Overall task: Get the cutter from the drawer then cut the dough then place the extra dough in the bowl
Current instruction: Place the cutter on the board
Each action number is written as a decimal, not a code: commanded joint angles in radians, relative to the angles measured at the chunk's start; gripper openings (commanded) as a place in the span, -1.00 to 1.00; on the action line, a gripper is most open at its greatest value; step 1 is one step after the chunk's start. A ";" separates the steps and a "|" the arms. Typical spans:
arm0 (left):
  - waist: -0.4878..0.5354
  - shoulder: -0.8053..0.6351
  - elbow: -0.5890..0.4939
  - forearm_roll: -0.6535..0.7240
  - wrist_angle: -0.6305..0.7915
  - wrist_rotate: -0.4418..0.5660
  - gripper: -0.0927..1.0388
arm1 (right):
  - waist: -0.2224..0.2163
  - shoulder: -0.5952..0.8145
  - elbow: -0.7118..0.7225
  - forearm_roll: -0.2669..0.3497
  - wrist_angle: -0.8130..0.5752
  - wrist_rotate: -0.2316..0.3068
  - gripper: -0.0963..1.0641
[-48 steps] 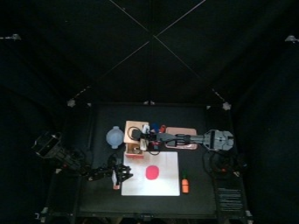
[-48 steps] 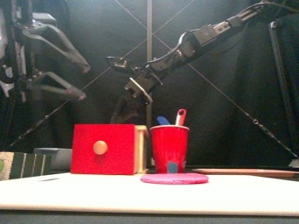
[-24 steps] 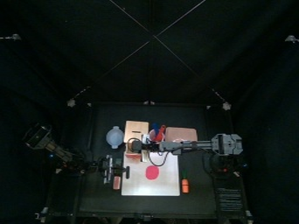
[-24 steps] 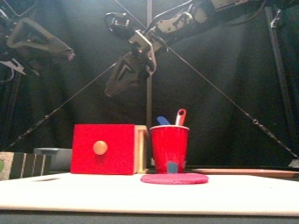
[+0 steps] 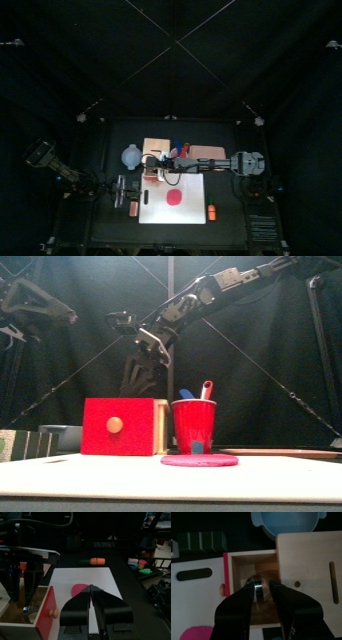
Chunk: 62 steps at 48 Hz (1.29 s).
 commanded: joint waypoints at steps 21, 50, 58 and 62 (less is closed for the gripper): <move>0.009 -0.002 0.011 -0.029 -0.006 -0.003 -0.03 | 0.012 -0.008 -0.057 0.002 0.017 -0.002 -0.15; 0.023 0.002 0.008 -0.072 0.005 -0.003 -0.03 | 0.187 -0.301 0.034 -0.087 0.397 0.120 -0.15; 0.035 0.011 -0.005 -0.069 0.005 -0.002 -0.03 | 0.270 -0.472 0.299 -0.110 0.310 0.272 -0.15; 0.048 0.011 -0.006 -0.071 0.005 -0.003 -0.03 | 0.325 -0.565 0.445 -0.133 0.236 0.364 -0.15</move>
